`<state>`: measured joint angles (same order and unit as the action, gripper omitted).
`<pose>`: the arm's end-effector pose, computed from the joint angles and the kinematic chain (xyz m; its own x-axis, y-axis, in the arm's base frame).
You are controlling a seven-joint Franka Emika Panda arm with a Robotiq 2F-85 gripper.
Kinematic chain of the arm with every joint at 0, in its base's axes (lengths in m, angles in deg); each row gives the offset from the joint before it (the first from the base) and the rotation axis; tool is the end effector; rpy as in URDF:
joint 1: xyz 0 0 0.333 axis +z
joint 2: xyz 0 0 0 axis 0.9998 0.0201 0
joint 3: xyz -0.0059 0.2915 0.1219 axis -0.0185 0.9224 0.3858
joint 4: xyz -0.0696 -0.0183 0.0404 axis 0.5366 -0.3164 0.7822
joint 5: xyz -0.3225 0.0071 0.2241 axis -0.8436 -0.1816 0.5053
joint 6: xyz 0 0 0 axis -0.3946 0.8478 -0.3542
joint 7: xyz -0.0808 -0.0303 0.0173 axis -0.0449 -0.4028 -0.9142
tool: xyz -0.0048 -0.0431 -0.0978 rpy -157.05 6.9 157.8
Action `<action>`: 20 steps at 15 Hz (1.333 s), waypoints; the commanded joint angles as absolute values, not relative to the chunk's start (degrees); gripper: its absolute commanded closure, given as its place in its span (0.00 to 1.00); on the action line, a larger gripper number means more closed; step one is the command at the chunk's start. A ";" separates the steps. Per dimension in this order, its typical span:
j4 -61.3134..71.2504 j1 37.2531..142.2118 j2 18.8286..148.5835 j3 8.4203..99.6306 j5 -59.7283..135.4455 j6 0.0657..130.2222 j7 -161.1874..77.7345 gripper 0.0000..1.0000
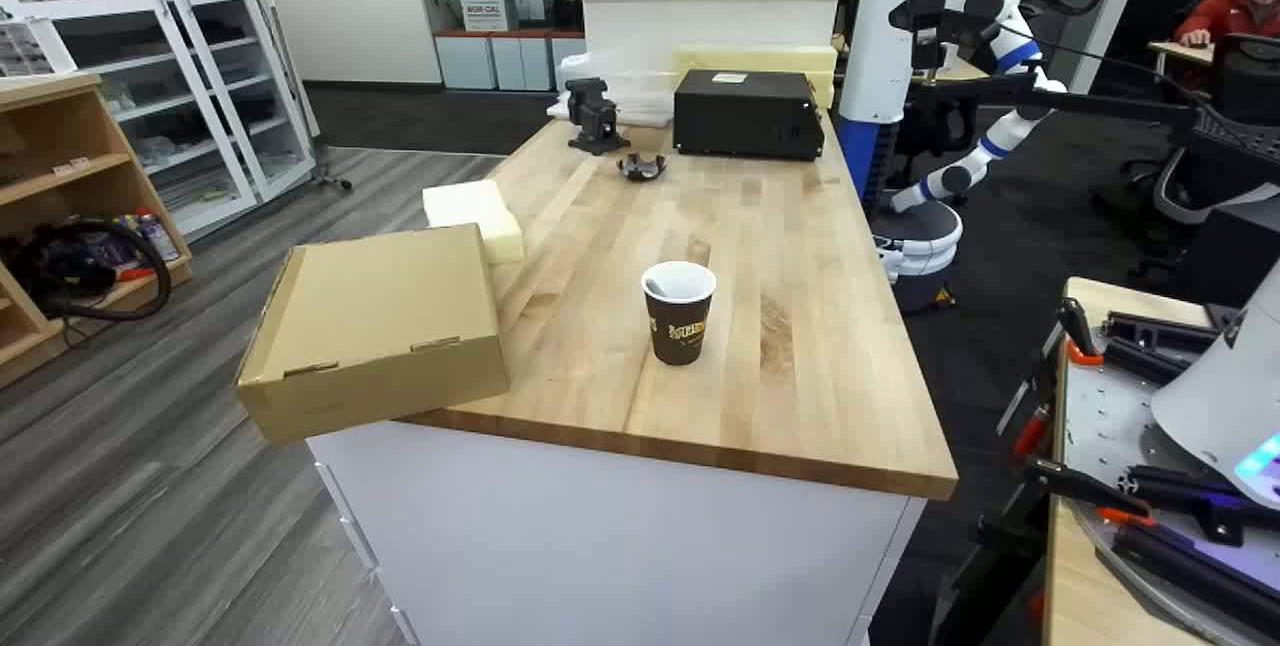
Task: Remove the black sharpie from the cup and put it on the table
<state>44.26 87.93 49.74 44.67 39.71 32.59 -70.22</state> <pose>0.4172 -0.1113 0.4500 0.9634 0.2005 -0.1779 0.1777 -0.9746 -0.1361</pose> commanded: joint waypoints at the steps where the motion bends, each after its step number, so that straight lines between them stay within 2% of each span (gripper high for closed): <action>1: 44.19 86.63 49.85 45.87 40.04 32.54 -70.52 0.00; 8: 41.60 87.31 52.41 46.55 39.64 31.57 -70.92 0.00; 20: 12.72 90.70 80.35 59.18 31.95 25.20 -84.76 0.00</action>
<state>21.46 90.45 74.09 57.12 34.77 28.73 -79.52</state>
